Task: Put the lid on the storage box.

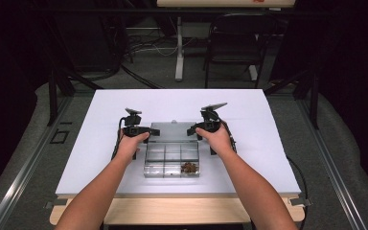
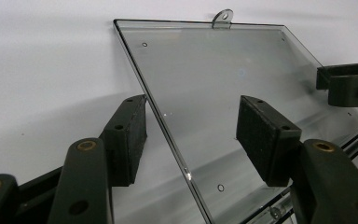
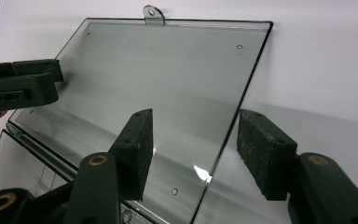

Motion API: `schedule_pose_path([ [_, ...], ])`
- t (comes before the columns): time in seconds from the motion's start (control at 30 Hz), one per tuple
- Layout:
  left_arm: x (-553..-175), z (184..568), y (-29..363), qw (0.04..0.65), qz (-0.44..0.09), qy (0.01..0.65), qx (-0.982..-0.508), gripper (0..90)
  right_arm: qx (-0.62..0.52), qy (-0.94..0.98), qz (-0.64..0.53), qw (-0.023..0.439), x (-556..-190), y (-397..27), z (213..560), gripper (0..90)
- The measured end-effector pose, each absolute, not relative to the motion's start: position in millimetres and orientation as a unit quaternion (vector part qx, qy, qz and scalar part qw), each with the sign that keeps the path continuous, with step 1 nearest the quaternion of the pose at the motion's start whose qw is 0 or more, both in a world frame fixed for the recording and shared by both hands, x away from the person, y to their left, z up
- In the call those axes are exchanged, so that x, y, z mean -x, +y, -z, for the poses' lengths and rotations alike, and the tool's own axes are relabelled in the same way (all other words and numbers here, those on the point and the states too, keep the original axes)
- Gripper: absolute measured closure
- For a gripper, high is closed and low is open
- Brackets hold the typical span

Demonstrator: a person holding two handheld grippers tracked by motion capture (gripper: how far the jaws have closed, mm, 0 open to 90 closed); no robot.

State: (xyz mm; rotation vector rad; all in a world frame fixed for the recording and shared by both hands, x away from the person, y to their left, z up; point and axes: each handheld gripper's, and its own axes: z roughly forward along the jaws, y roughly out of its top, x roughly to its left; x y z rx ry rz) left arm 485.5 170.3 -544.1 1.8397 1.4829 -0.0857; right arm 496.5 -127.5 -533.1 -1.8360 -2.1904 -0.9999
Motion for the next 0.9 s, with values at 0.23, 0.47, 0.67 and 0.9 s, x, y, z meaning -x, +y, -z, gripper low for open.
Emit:
schedule_pose_path([
  [0.23,-485.8,544.6,170.6,0.38,0.037,0.581,-0.718,42.7,0.607,-0.72,0.331,0.062,-497.3,-126.9,534.7,45.6],
  [0.47,-485.9,544.8,170.4,0.381,0.04,0.584,-0.715,42.7,0.608,-0.719,0.331,0.061,-497.5,-126.6,534.7,45.7],
  [0.67,-486.3,544.5,171.7,0.379,0.04,0.582,-0.718,43.6,0.61,-0.716,0.334,0.06,-497.4,-126.0,535.1,45.8],
  [0.9,-486.1,543.3,172.8,0.381,0.039,0.585,-0.715,46.1,0.606,-0.72,0.333,0.059,-497.4,-126.5,534.6,45.8],
])
